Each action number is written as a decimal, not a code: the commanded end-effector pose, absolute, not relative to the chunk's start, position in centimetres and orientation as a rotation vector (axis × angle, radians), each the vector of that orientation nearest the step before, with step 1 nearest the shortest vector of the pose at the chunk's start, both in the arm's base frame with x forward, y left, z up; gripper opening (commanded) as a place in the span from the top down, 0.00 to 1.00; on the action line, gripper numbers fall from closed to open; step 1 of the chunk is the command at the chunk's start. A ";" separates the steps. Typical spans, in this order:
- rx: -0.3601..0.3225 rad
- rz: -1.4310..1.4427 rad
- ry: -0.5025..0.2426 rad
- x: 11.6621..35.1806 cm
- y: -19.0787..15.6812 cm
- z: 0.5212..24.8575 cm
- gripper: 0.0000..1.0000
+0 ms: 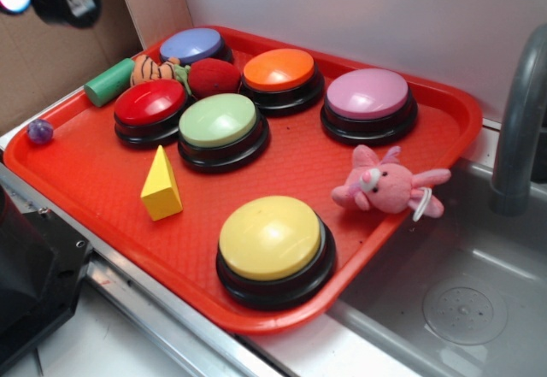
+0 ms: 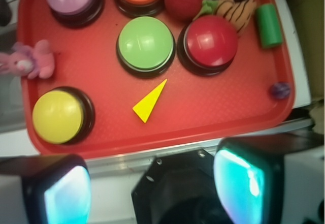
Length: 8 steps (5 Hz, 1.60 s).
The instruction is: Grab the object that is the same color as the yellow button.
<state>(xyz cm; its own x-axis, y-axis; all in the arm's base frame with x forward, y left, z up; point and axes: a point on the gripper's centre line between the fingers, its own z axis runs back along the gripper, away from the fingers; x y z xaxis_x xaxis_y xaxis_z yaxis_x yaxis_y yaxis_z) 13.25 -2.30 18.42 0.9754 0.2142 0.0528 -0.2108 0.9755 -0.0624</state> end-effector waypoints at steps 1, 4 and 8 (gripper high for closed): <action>-0.105 0.345 -0.043 14.9 -1.7 11.4 0.00; -0.098 0.424 -0.046 16.6 -2.8 4.7 0.00; -0.086 0.505 -0.079 17.4 -2.9 2.3 1.00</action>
